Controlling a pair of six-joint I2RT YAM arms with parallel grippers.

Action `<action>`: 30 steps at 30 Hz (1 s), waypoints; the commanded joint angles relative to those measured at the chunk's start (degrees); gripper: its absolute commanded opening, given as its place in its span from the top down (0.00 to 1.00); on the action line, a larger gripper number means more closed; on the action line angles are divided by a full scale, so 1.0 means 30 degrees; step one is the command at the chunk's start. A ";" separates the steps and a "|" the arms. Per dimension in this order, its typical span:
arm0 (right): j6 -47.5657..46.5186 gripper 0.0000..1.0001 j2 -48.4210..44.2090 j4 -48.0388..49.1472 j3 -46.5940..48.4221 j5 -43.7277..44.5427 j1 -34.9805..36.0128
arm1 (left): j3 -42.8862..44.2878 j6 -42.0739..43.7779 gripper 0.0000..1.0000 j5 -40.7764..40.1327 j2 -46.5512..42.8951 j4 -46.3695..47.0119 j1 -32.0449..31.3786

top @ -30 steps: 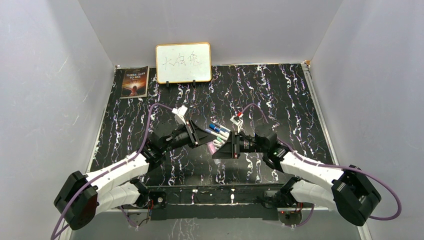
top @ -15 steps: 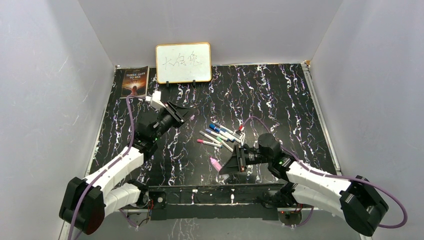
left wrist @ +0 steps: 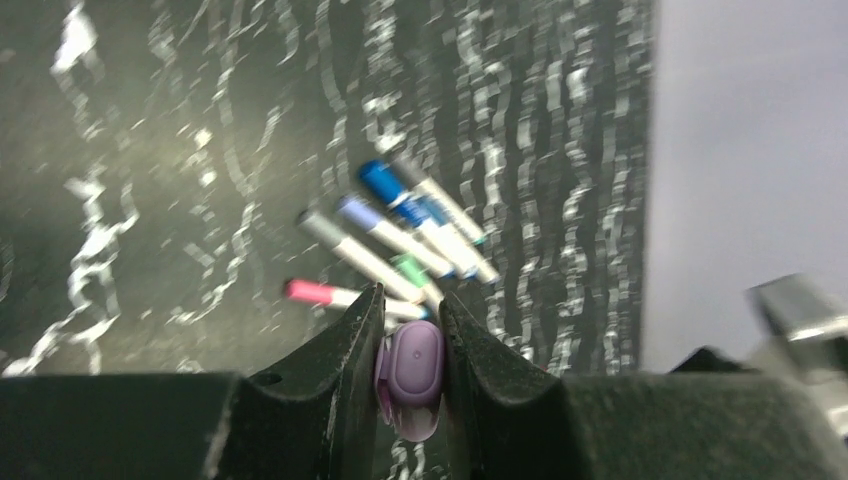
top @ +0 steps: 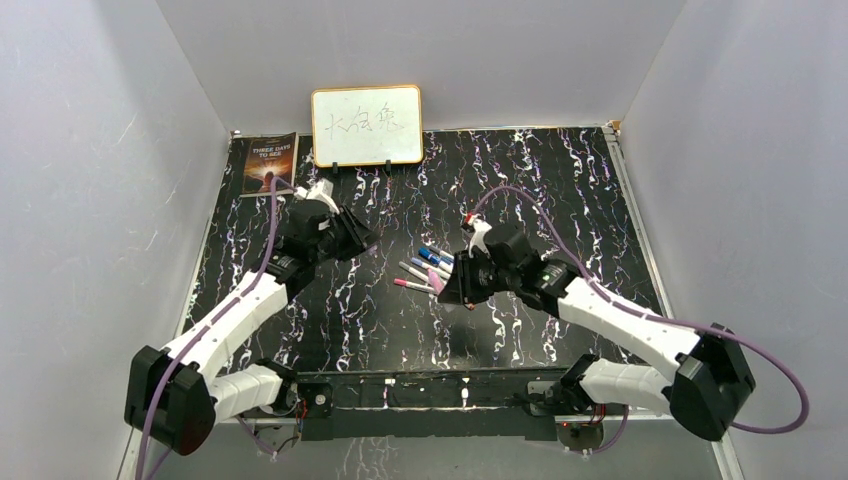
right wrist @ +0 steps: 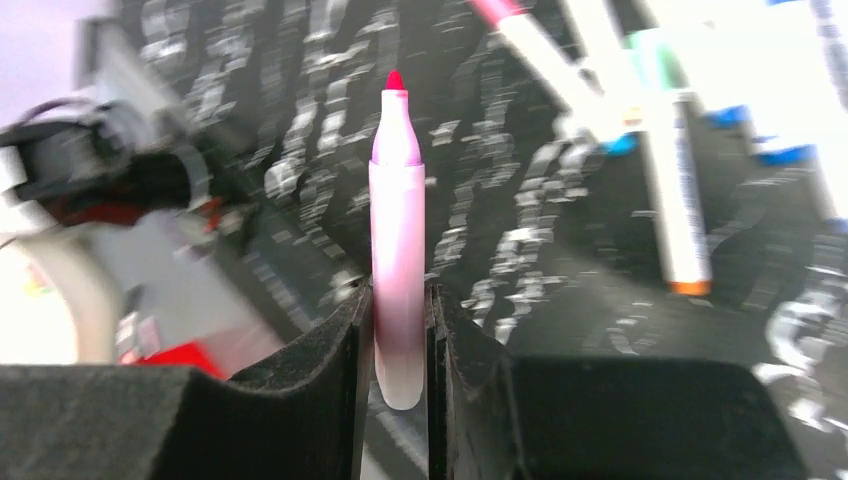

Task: Open the pen caps

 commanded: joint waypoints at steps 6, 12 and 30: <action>-0.3140 1.00 0.3638 -0.5468 0.3533 1.3421 -0.1235 | -0.0322 0.2187 0.94 -0.1984 0.1495 -0.6853 0.0157; -0.3885 1.00 0.5345 -0.4496 0.3451 1.4523 -0.4326 | -0.0042 0.3387 0.92 -0.4175 0.2529 -0.8141 0.0201; -0.4522 0.95 0.8327 -0.3641 0.4237 1.3615 -0.7333 | 0.2473 0.4670 0.83 -0.6853 0.7515 -0.8547 0.0538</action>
